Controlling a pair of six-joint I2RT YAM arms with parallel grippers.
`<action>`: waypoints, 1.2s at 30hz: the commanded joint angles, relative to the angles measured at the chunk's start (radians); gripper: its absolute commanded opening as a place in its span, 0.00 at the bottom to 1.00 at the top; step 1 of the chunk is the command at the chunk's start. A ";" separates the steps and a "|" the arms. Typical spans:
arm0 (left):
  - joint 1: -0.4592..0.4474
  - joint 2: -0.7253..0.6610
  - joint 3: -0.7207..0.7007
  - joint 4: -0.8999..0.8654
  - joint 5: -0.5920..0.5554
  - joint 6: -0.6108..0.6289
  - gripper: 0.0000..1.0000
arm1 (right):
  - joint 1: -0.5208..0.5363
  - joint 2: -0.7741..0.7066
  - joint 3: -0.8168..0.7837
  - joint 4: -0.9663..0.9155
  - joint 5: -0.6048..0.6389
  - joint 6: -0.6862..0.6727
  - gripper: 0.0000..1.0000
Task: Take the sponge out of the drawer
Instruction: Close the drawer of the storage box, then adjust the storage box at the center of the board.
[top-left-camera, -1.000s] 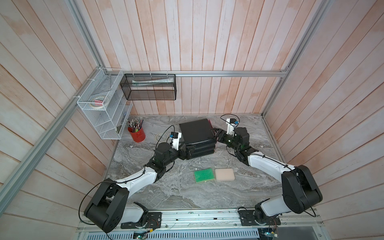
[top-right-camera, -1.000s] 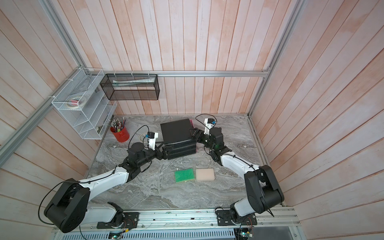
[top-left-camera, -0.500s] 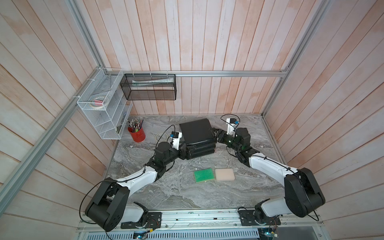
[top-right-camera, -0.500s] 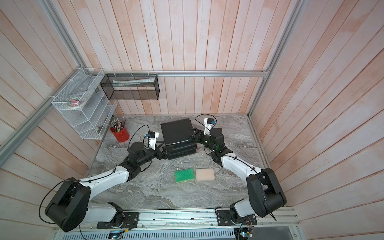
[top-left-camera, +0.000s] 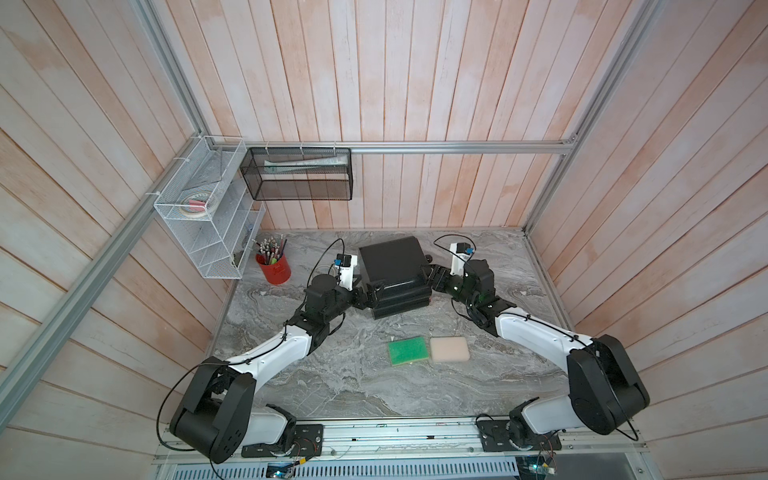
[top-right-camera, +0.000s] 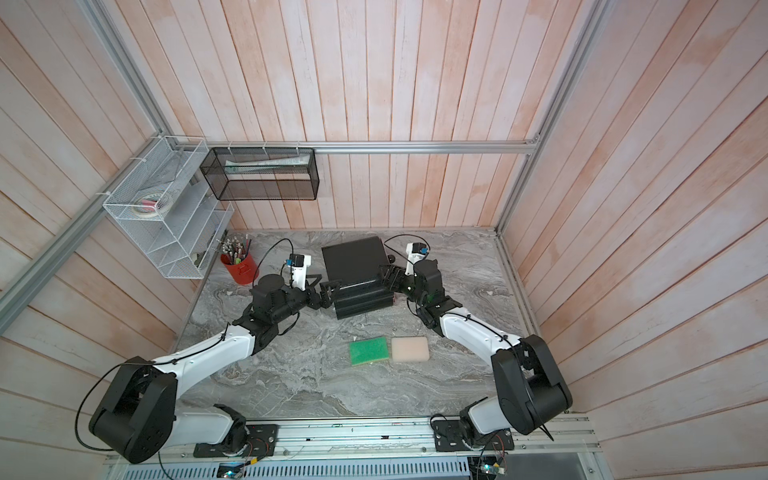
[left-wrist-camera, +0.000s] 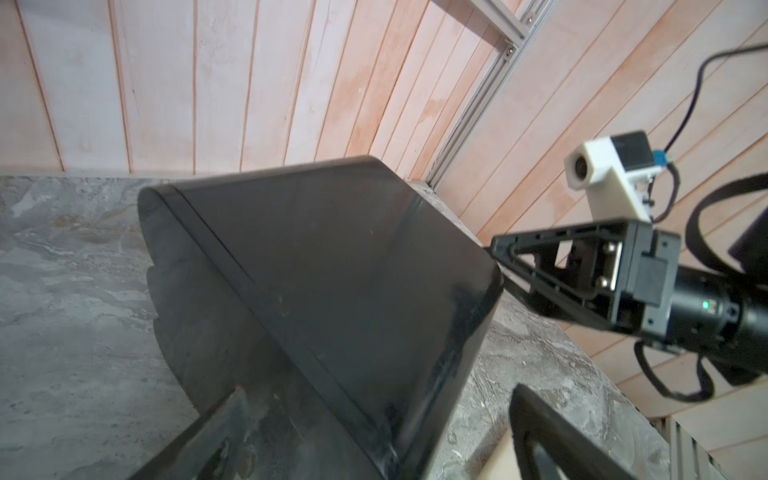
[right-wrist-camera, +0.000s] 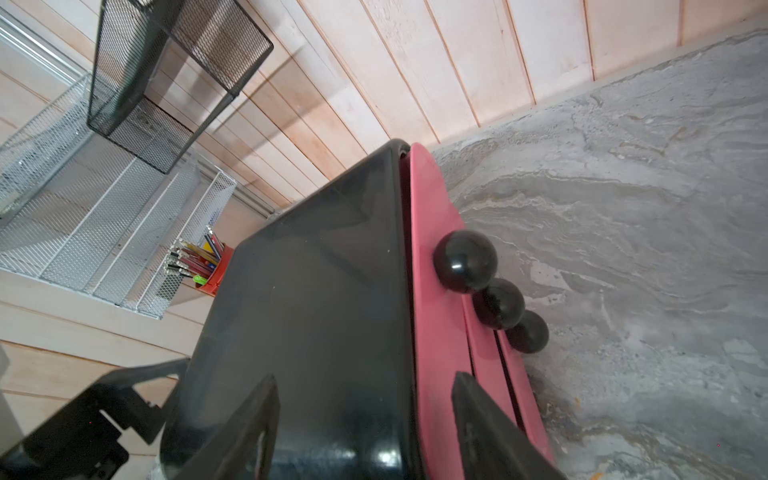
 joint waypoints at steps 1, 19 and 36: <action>0.027 0.032 0.038 -0.041 -0.016 -0.013 1.00 | 0.045 0.014 0.027 -0.047 0.058 -0.036 0.67; 0.059 0.191 0.114 0.003 0.195 0.007 1.00 | 0.172 -0.052 -0.002 -0.079 0.178 -0.016 0.66; 0.059 0.222 0.098 0.064 0.267 -0.011 1.00 | 0.179 -0.179 -0.062 -0.153 0.339 0.010 0.72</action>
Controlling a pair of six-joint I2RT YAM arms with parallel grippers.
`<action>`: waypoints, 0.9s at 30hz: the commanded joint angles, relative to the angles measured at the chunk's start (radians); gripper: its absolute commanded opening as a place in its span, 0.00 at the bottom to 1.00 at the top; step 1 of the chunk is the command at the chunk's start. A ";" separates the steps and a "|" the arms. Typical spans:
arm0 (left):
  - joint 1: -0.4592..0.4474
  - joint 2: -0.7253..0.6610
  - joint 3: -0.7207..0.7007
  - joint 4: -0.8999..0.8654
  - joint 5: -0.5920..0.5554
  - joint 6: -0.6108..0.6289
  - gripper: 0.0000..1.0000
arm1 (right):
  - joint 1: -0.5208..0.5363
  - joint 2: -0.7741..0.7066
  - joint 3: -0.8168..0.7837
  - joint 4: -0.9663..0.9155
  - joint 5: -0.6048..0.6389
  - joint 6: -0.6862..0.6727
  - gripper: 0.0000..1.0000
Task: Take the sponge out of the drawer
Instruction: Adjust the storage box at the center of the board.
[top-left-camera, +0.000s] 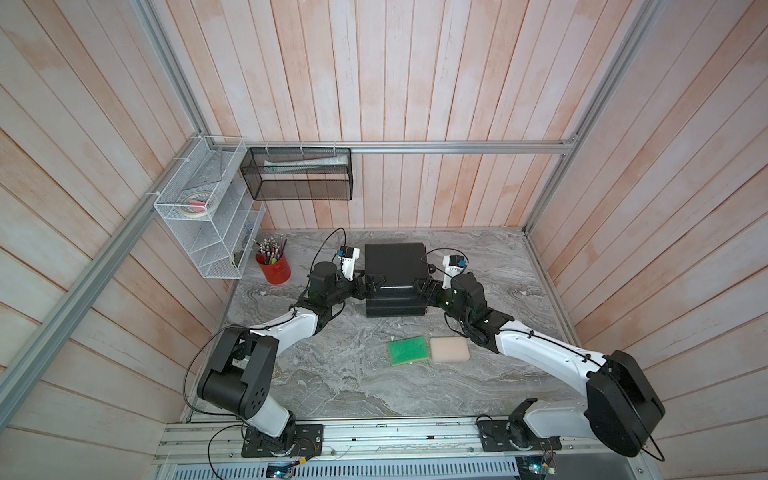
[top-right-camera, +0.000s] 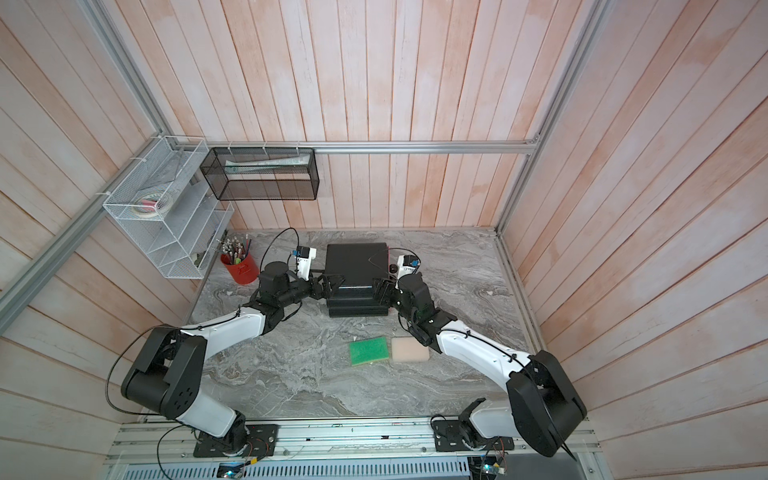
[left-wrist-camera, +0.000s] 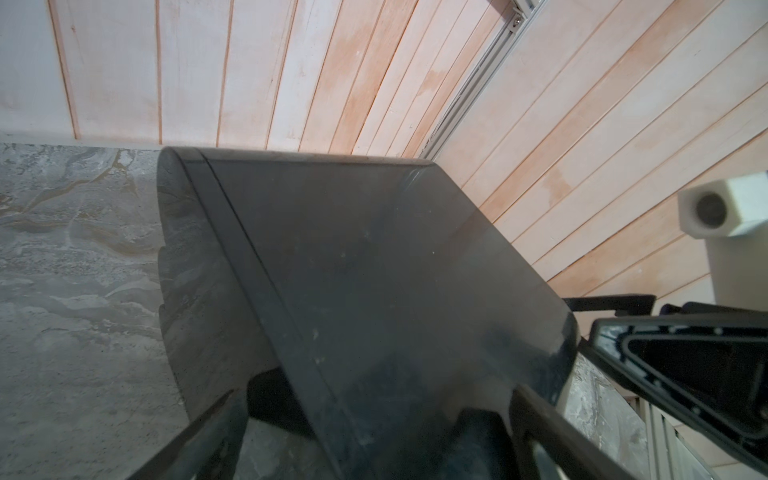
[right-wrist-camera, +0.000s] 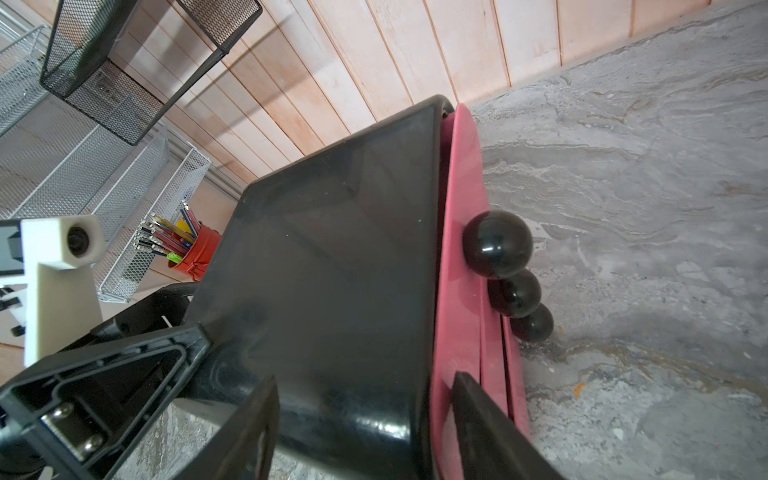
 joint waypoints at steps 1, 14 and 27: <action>-0.014 -0.004 -0.002 0.010 0.050 -0.004 0.99 | 0.009 -0.067 -0.019 -0.035 0.101 -0.019 0.73; 0.013 -0.073 -0.044 0.021 0.035 -0.009 1.00 | -0.328 -0.320 -0.189 0.013 -0.095 0.051 0.83; 0.013 -0.091 -0.110 0.101 0.079 -0.055 0.99 | -0.548 0.350 -0.267 0.913 -0.807 0.417 0.67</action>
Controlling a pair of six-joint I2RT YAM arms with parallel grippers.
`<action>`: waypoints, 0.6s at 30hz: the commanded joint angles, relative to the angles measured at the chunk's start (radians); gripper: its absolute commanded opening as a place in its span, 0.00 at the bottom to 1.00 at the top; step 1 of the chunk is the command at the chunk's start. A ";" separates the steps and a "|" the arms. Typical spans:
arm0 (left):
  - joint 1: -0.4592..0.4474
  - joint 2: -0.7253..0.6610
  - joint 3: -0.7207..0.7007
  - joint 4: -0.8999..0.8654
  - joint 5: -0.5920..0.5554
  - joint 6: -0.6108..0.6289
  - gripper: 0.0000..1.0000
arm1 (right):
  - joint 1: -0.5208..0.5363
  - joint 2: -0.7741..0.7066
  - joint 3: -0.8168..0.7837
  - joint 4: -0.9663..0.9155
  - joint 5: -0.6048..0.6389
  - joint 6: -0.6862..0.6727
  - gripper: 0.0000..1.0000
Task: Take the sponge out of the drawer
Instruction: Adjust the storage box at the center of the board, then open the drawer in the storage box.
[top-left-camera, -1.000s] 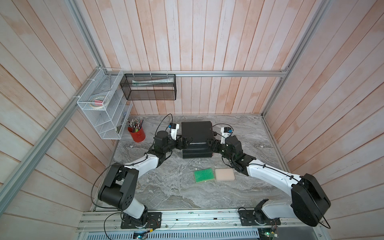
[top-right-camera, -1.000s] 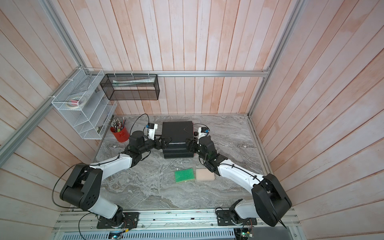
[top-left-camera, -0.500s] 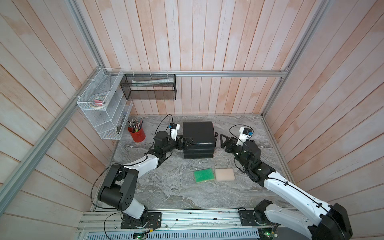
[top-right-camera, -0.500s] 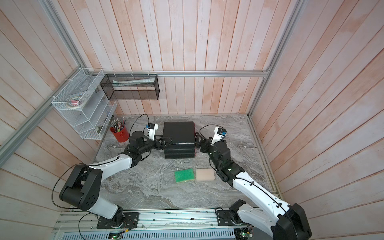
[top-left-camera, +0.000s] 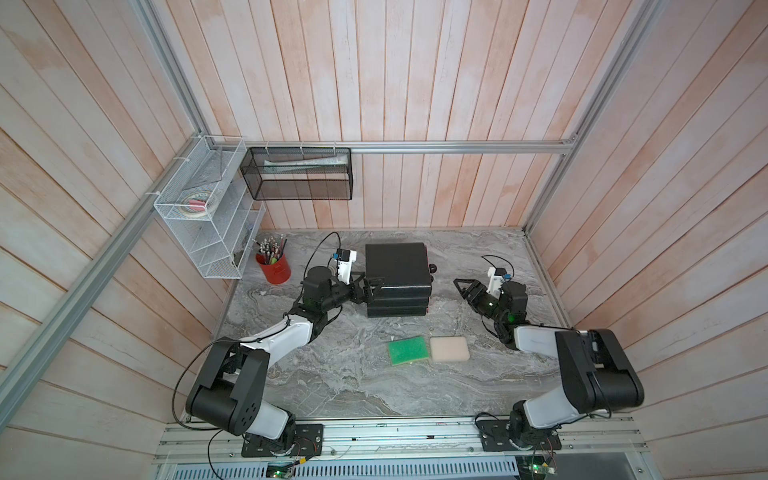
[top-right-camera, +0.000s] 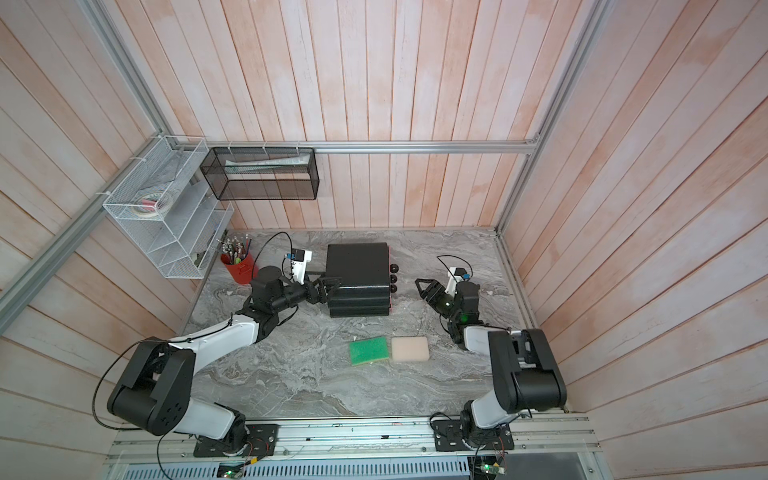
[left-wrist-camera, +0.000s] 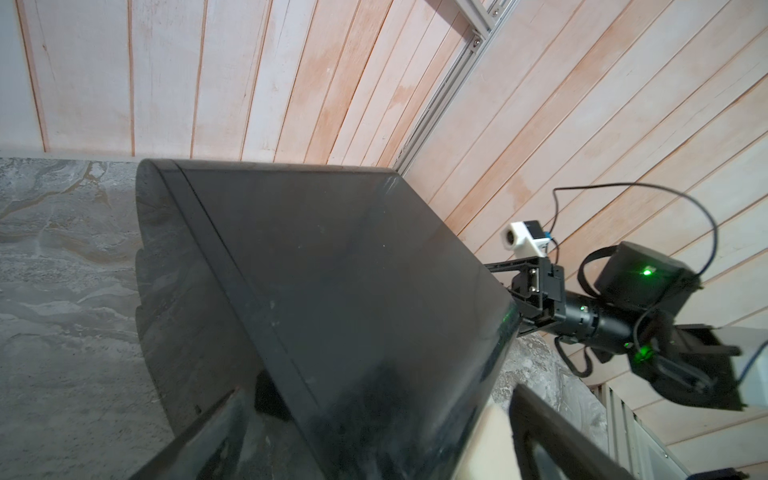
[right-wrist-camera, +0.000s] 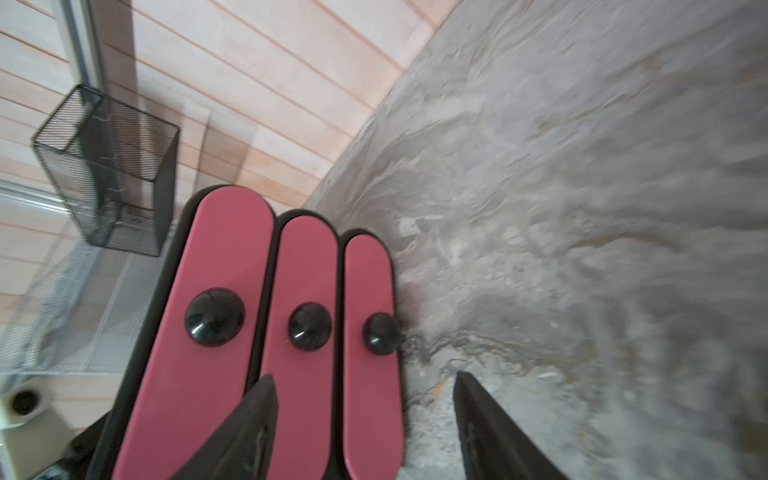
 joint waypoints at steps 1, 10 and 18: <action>0.005 0.008 -0.025 0.056 0.038 -0.026 0.99 | 0.020 0.106 0.011 0.338 -0.148 0.144 0.65; 0.005 0.021 -0.031 0.081 0.078 -0.049 0.97 | 0.090 0.339 0.096 0.612 -0.134 0.276 0.56; 0.006 -0.036 -0.061 0.059 0.072 -0.054 0.97 | 0.094 0.335 0.100 0.450 -0.110 0.221 0.52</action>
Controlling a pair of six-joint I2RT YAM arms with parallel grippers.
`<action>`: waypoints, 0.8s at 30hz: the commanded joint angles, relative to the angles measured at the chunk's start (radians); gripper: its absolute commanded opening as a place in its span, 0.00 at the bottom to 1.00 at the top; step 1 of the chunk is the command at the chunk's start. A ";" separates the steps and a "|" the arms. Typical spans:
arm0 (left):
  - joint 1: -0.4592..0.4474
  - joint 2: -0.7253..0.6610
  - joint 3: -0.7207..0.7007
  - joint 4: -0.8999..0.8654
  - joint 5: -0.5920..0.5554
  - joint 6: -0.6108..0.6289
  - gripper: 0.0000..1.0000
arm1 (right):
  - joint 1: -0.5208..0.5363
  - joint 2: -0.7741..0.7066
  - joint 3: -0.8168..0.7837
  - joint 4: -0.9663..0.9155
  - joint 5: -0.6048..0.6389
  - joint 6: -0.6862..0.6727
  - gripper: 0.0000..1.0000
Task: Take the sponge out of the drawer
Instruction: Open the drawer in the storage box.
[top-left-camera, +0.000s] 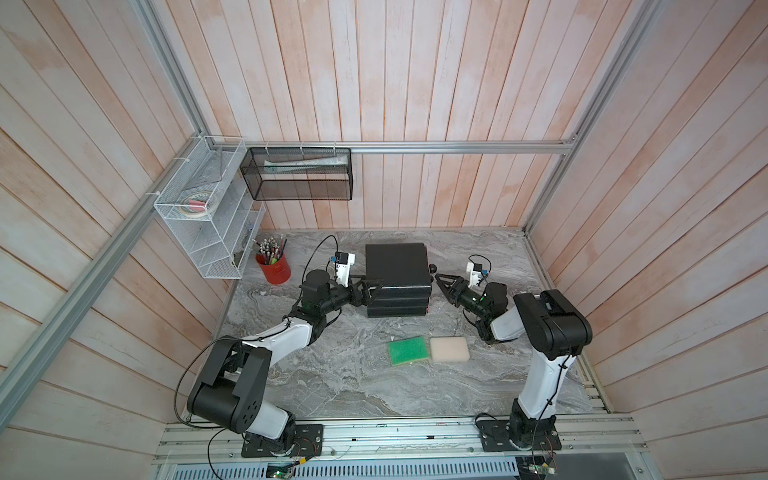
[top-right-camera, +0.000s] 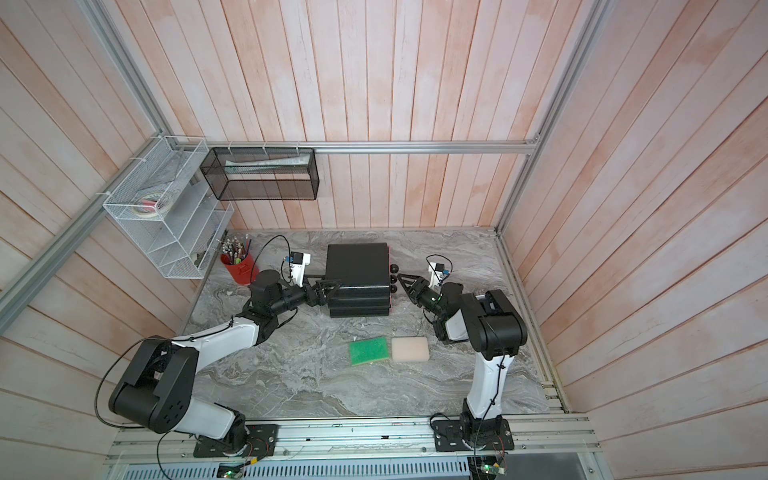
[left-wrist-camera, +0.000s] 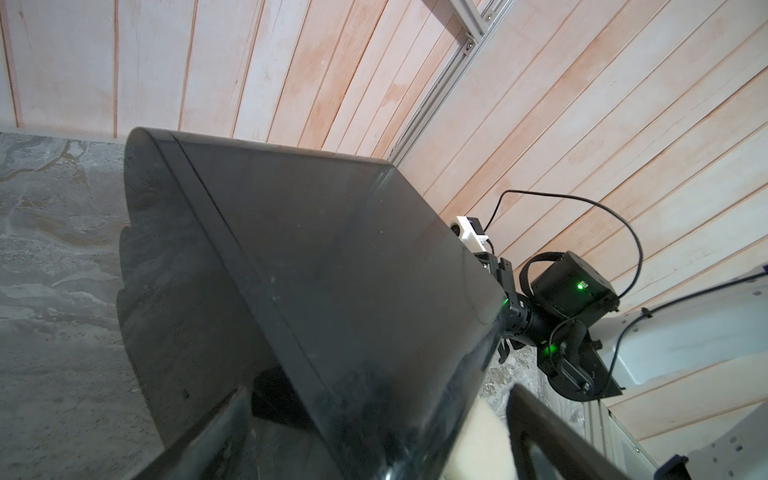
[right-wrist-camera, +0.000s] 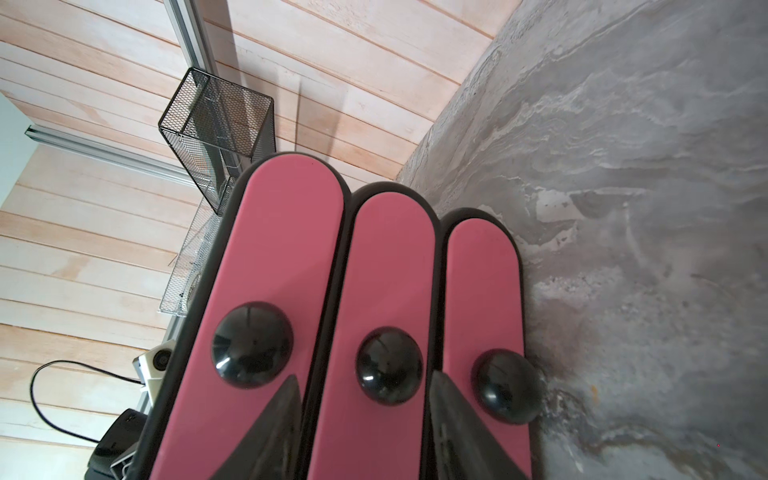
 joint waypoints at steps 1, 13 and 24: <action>-0.003 -0.047 -0.031 -0.004 0.027 -0.008 0.97 | 0.004 -0.027 -0.002 -0.071 -0.010 -0.058 0.52; -0.014 -0.133 -0.094 -0.033 0.010 -0.011 0.97 | 0.004 -0.080 0.016 -0.135 0.000 -0.160 0.55; -0.027 -0.108 -0.095 0.006 0.011 -0.035 0.97 | 0.027 0.097 0.053 0.047 0.002 -0.063 0.54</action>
